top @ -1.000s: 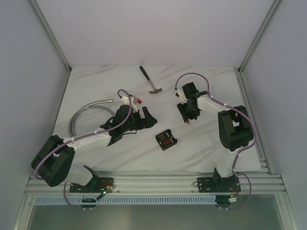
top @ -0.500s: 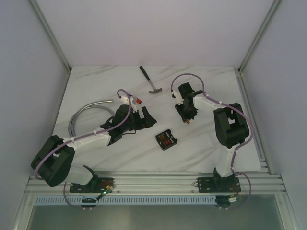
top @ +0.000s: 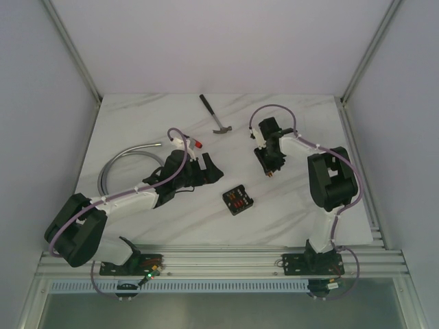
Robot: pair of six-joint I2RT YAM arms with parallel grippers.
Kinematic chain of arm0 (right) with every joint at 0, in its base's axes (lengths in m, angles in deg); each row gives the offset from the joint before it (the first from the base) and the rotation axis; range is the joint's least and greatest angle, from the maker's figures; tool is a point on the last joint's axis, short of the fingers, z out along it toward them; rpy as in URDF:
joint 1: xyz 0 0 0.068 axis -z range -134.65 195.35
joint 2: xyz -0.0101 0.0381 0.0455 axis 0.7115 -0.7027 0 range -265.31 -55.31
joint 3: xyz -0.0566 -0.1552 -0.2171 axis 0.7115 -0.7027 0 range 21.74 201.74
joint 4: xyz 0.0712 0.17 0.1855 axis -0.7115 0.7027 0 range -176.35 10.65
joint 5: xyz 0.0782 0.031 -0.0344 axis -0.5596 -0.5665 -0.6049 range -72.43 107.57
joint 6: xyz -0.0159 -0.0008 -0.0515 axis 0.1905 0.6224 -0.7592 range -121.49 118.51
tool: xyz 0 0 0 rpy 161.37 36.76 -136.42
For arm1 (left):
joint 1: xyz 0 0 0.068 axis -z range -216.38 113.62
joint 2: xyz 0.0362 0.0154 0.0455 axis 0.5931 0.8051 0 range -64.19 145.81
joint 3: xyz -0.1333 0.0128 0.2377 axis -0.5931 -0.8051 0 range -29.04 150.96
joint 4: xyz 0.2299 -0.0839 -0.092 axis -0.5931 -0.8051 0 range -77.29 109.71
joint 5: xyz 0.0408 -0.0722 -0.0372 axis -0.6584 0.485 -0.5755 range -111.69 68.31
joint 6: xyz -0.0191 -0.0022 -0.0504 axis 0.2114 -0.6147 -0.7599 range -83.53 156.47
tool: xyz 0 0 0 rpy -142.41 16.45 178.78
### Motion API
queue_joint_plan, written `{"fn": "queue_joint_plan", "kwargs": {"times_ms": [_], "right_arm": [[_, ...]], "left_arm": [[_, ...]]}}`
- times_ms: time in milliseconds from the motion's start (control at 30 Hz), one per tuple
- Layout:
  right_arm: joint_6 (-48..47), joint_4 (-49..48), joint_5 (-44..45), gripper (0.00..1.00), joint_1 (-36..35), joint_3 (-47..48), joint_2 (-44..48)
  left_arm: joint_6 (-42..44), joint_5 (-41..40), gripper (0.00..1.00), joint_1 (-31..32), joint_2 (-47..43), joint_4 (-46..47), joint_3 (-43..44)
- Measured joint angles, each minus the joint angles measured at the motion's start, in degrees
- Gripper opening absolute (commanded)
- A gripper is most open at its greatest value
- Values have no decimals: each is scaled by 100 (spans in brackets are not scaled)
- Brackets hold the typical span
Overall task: Snap on the fuse box
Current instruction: Pick up the fuse from the center of the board.
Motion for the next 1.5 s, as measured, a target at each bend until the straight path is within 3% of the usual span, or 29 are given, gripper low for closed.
{"fn": "queue_joint_plan", "kwargs": {"times_ms": [300, 533, 867, 1233, 1333, 1500], "right_arm": [[188, 22, 26, 28, 37, -2, -7], [535, -94, 70, 30, 20, -155, 129], [1237, -533, -87, 30, -247, -516, 1272], [2474, -1558, -697, 31, -660, -1097, 2702], [2785, -1814, -809, 30, -774, -1272, 2935], [3141, -2020, -907, 31, -898, -1447, 3069]], "left_arm": [[0, 44, 100, 0, 0, 0, 0], [-24, 107, 99, 0, 46, 59, 0], [-31, 216, 93, 168, 352, 1038, -120], [599, 31, 72, 782, 732, 2308, -52], [822, -31, 62, 848, 896, 2527, 7], [1078, -90, 55, 852, 1102, 2865, 90]]}}
